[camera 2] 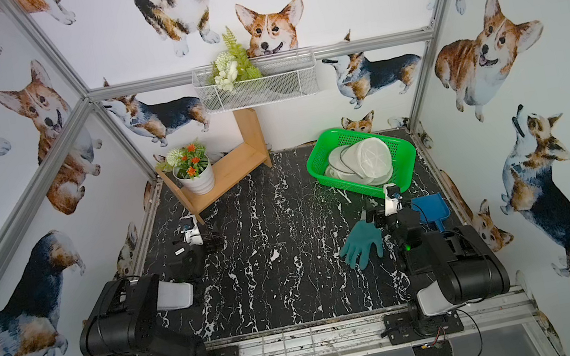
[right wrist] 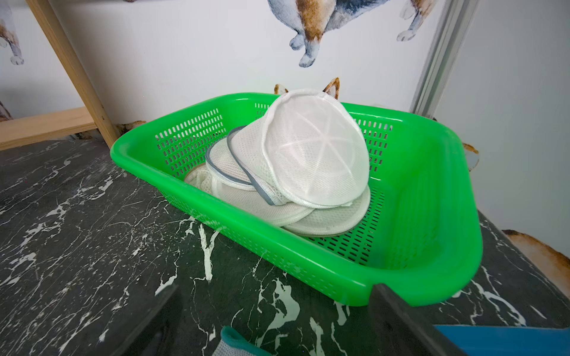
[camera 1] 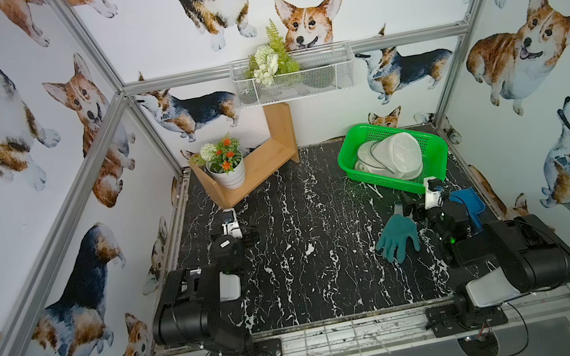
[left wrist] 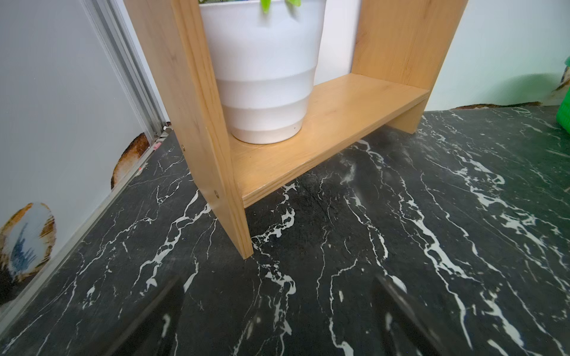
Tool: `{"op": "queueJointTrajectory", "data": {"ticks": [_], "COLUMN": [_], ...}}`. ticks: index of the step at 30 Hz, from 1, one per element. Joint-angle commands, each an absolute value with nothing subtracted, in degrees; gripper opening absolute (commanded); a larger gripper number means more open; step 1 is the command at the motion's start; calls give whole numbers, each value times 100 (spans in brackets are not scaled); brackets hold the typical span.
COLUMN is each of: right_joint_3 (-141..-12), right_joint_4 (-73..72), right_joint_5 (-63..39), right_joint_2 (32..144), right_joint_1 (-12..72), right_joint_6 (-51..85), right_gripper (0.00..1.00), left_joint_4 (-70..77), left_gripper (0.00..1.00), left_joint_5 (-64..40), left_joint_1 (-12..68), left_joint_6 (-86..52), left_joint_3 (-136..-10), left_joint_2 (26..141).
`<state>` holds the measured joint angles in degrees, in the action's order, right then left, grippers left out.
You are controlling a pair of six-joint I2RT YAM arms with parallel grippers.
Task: Turn the laundry bag inside out
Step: Move the bin to the center of the board.
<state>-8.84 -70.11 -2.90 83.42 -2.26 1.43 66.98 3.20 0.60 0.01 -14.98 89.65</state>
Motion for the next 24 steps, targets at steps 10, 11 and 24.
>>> {"op": "queueJointTrajectory", "data": {"ticks": [10,11,24], "right_joint_3": [-853,-857,-1352], "right_joint_4": [-7191,-7192,-3237], "right_joint_5": [-268,-264,1418], "right_joint_2": [8305,8313,4741], "right_joint_1": [-223,-218,-98], "right_joint_6": [180,178,2124], "right_gripper": [100,100,100], "left_joint_4": [6843,6832,5757], "left_gripper": [100,100,100], "left_joint_5": [316,321,297], "left_joint_1": [59,59,49], "left_joint_6": [14,9,-21], "left_joint_3": [-1541,-1547,-1135], "left_joint_2": [8965,8971,7165]}}
